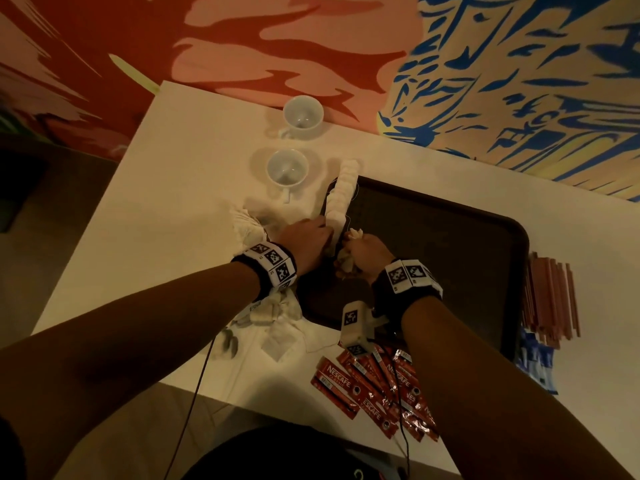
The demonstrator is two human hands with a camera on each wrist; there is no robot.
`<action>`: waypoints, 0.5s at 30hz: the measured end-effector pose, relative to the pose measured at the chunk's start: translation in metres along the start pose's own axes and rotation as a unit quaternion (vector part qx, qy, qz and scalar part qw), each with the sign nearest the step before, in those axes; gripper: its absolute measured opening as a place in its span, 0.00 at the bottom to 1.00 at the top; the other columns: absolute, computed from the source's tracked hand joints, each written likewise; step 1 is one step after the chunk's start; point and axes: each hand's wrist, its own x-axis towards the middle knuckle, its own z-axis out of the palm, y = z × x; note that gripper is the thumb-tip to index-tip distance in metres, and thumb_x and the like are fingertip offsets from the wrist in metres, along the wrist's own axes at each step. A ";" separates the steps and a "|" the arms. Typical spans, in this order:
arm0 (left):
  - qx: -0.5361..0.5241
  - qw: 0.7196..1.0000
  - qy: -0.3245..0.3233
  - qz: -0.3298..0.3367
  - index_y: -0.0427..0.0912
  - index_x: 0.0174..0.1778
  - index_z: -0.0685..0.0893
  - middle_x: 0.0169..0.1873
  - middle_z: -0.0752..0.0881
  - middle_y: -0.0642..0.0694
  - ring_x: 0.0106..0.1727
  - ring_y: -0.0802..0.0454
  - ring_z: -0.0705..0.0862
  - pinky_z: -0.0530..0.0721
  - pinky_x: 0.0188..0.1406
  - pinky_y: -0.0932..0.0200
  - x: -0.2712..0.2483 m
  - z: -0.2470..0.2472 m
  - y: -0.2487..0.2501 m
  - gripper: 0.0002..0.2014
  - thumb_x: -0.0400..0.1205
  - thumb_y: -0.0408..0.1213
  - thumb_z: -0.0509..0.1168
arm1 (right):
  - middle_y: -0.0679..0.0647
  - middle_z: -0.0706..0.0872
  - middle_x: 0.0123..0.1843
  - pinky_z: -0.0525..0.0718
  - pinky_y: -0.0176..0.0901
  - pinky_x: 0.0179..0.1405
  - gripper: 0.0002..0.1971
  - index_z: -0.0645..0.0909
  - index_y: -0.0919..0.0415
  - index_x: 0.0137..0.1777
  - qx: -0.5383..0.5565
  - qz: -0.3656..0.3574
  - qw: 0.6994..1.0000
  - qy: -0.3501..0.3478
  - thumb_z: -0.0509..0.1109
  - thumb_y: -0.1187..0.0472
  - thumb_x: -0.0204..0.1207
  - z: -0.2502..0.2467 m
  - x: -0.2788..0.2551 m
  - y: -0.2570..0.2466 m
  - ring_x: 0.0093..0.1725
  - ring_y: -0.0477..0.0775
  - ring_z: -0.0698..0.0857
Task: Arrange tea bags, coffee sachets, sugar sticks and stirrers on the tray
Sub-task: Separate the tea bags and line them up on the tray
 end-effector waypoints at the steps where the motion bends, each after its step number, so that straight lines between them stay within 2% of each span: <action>1: 0.001 1.000 0.004 0.003 0.41 0.57 0.83 0.60 0.80 0.44 0.55 0.43 0.83 0.81 0.51 0.52 -0.001 0.001 -0.001 0.08 0.84 0.38 0.67 | 0.54 0.82 0.40 0.90 0.54 0.49 0.18 0.76 0.74 0.73 -0.005 -0.002 1.000 -0.001 0.60 0.65 0.87 0.000 0.002 0.000 0.40 0.54 0.85; 4: 0.000 1.000 0.011 0.011 0.40 0.60 0.83 0.62 0.79 0.43 0.58 0.43 0.83 0.82 0.53 0.51 -0.003 0.003 -0.003 0.10 0.84 0.37 0.65 | 0.57 0.84 0.48 0.89 0.66 0.60 0.19 0.77 0.71 0.73 -0.030 -0.008 0.999 0.007 0.62 0.64 0.85 0.001 0.012 0.003 0.50 0.59 0.86; 7: -0.001 1.000 0.022 0.009 0.41 0.60 0.83 0.63 0.79 0.43 0.58 0.42 0.82 0.83 0.55 0.48 -0.006 0.006 -0.003 0.10 0.85 0.36 0.64 | 0.59 0.84 0.52 0.86 0.68 0.64 0.17 0.78 0.72 0.70 -0.037 -0.010 0.999 0.000 0.62 0.64 0.84 0.000 0.019 0.007 0.53 0.60 0.85; 9: -0.008 1.000 0.025 0.001 0.41 0.60 0.83 0.64 0.79 0.44 0.58 0.42 0.82 0.84 0.57 0.46 -0.008 0.005 -0.002 0.10 0.84 0.36 0.65 | 0.58 0.84 0.46 0.87 0.67 0.63 0.11 0.80 0.68 0.62 -0.024 0.000 1.000 -0.003 0.62 0.64 0.85 -0.002 0.019 0.011 0.50 0.61 0.85; 11: -0.022 0.999 0.030 -0.008 0.41 0.59 0.83 0.65 0.78 0.43 0.59 0.43 0.82 0.83 0.58 0.46 -0.011 0.002 -0.001 0.10 0.83 0.36 0.65 | 0.58 0.84 0.44 0.87 0.69 0.63 0.10 0.79 0.71 0.59 -0.020 0.003 1.000 -0.002 0.64 0.65 0.84 -0.003 0.010 0.009 0.49 0.62 0.85; 12: -0.030 0.999 0.034 -0.014 0.41 0.58 0.84 0.65 0.78 0.44 0.59 0.43 0.82 0.83 0.58 0.46 -0.013 0.001 0.000 0.10 0.82 0.36 0.66 | 0.59 0.84 0.45 0.86 0.69 0.64 0.12 0.79 0.74 0.61 -0.018 0.004 1.000 -0.003 0.65 0.66 0.83 -0.005 0.006 0.008 0.50 0.62 0.85; 13: -0.037 0.998 0.039 -0.020 0.42 0.58 0.84 0.65 0.78 0.44 0.59 0.43 0.82 0.83 0.59 0.46 -0.016 -0.001 0.001 0.10 0.82 0.36 0.67 | 0.59 0.84 0.46 0.86 0.68 0.64 0.11 0.79 0.73 0.62 -0.012 0.004 1.000 -0.007 0.65 0.68 0.84 -0.008 -0.001 0.007 0.49 0.61 0.85; 15: -0.059 0.996 0.052 -0.034 0.44 0.56 0.84 0.64 0.78 0.46 0.59 0.45 0.82 0.83 0.60 0.47 -0.022 -0.007 0.004 0.09 0.80 0.37 0.68 | 0.58 0.84 0.48 0.89 0.58 0.54 0.10 0.78 0.66 0.64 0.045 0.010 0.999 -0.020 0.62 0.71 0.85 -0.014 -0.014 0.006 0.45 0.58 0.85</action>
